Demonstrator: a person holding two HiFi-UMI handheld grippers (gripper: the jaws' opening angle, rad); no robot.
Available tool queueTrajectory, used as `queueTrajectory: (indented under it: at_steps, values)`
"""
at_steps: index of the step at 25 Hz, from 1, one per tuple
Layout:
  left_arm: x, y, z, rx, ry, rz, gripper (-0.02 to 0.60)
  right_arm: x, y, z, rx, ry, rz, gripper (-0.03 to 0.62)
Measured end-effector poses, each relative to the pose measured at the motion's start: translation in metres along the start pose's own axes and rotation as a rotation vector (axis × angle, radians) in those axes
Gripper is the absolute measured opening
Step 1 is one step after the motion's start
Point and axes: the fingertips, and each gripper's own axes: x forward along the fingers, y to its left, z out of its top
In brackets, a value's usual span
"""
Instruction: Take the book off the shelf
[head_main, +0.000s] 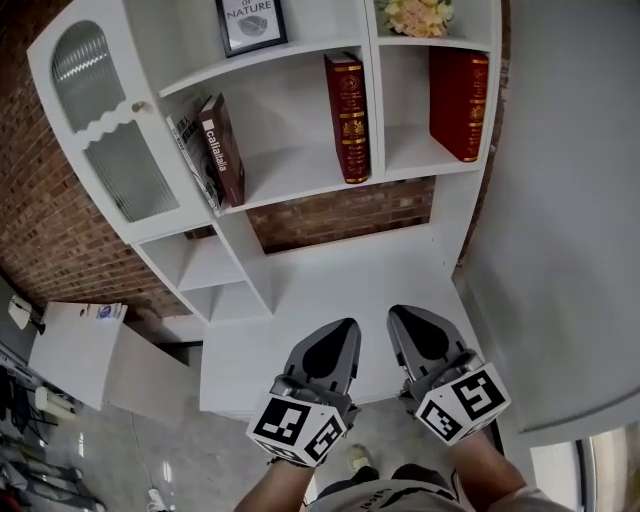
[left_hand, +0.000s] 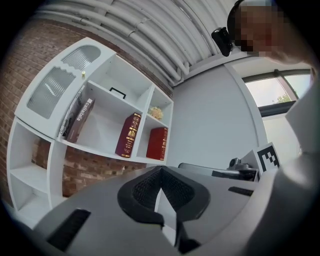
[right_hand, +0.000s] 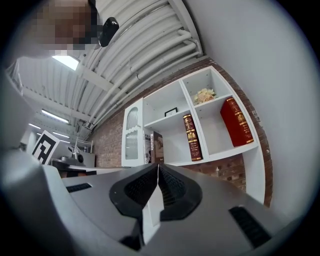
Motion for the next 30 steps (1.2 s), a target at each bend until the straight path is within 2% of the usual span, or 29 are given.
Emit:
queueTrajectory:
  at_steps: [6, 11, 16, 23, 28, 29, 30]
  values:
    - [0.028, 0.025, 0.002, -0.002, 0.003, -0.028, 0.012, 0.027, -0.011, -0.007, 0.02, 0.003, -0.007, 0.018]
    - [0.065, 0.042, 0.008, 0.01, -0.006, -0.02, 0.012, 0.049, -0.035, -0.002, 0.04, -0.013, 0.016, 0.018]
    - [0.11, 0.06, 0.03, 0.066, -0.041, 0.013, 0.012, 0.081, -0.065, -0.01, 0.045, -0.003, 0.056, 0.019]
    - [0.188, 0.086, 0.08, 0.164, -0.127, 0.083, 0.012, 0.124, -0.112, 0.008, 0.032, -0.032, 0.135, 0.019]
    - [0.234, 0.099, 0.105, 0.227, -0.154, 0.121, 0.015, 0.144, -0.136, 0.014, 0.026, -0.032, 0.181, 0.019]
    - [0.242, 0.103, 0.111, 0.237, -0.161, 0.134, 0.024, 0.147, -0.14, 0.015, 0.026, -0.032, 0.189, 0.018]
    - [0.249, 0.106, 0.116, 0.245, -0.169, 0.146, 0.059, 0.149, -0.144, 0.016, 0.026, -0.033, 0.197, 0.019]
